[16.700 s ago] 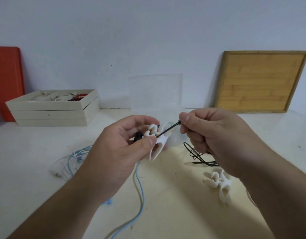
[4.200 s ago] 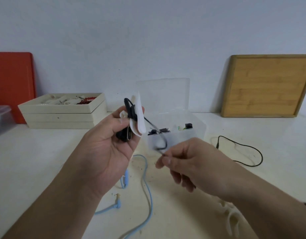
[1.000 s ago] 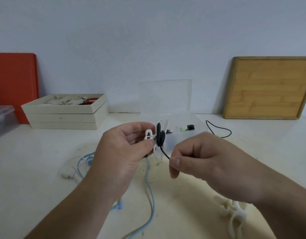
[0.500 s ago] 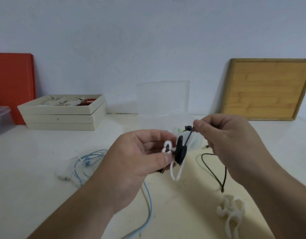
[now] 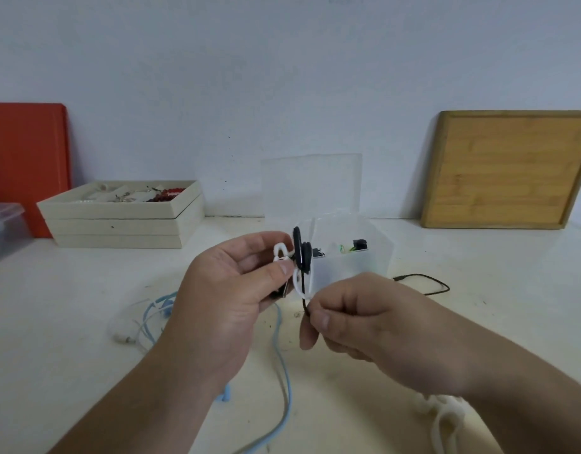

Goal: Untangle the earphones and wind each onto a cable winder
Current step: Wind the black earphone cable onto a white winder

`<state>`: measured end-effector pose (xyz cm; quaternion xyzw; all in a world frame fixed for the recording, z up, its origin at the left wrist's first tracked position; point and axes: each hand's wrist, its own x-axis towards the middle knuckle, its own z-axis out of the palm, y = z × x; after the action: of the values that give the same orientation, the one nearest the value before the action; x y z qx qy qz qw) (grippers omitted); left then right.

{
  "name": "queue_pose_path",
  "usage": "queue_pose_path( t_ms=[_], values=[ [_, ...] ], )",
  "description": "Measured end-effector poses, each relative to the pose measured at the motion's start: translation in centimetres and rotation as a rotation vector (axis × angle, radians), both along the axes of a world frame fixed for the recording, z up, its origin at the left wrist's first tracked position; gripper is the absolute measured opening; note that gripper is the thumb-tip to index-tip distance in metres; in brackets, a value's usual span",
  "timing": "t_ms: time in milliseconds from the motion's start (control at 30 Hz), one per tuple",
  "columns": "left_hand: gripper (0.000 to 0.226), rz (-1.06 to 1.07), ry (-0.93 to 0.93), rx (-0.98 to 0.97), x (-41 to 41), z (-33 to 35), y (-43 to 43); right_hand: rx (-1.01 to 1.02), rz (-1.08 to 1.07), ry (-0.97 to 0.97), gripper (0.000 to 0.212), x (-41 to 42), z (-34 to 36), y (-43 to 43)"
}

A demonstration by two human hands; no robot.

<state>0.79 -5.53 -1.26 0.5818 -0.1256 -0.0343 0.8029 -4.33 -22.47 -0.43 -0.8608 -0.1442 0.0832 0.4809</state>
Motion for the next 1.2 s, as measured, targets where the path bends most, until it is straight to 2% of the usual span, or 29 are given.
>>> queue_pose_path(
  t_ms=[133, 267, 400, 500, 600, 700, 800, 933, 1033, 1200],
  values=[
    [0.026, 0.003, 0.013, 0.075, -0.1, 0.2, -0.1, -0.039, -0.032, -0.133, 0.034, -0.3, 1.1, -0.6],
    [0.027, -0.008, 0.008, 0.094, -0.2, 0.2, 0.0, -0.017, 0.001, -0.145, 0.03, -0.6, 1.5, -1.0],
    [0.027, 0.015, -0.117, 0.226, -0.2, -0.2, -0.1, 0.026, 0.023, -0.181, 0.025, -0.9, 1.7, -0.7],
    [0.031, -0.001, -0.229, 0.357, -0.7, -0.2, -0.6, 0.137, -0.134, -0.283, 0.023, -0.6, 1.9, -1.2],
    [0.039, -0.051, -0.225, 0.382, -0.9, -0.3, -0.6, 0.161, -0.402, -0.424, 0.021, -0.2, 2.0, -1.9],
    [0.04, -0.138, -0.178, 0.286, -1.1, 0.1, -0.5, 0.168, -0.576, -0.454, 0.022, 0.1, 1.7, -2.6],
    [0.033, -0.245, -0.114, 0.143, -1.3, 0.4, -0.5, 0.185, -0.611, -0.392, 0.025, 0.4, 1.4, -2.4],
    [0.03, -0.291, -0.095, 0.033, -1.4, 0.5, -0.5, 0.086, -0.536, -0.236, 0.037, 0.5, 0.9, -1.5],
    [0.03, -0.189, -0.092, -0.004, -0.9, 0.2, -0.4, -0.122, -0.326, -0.089, 0.036, 0.6, 0.1, -0.5],
    [0.029, -0.01, -0.042, 0.012, -0.3, -0.2, -0.3, -0.183, -0.026, 0.029, 0.033, 0.0, 0.1, 0.3]
  ],
)
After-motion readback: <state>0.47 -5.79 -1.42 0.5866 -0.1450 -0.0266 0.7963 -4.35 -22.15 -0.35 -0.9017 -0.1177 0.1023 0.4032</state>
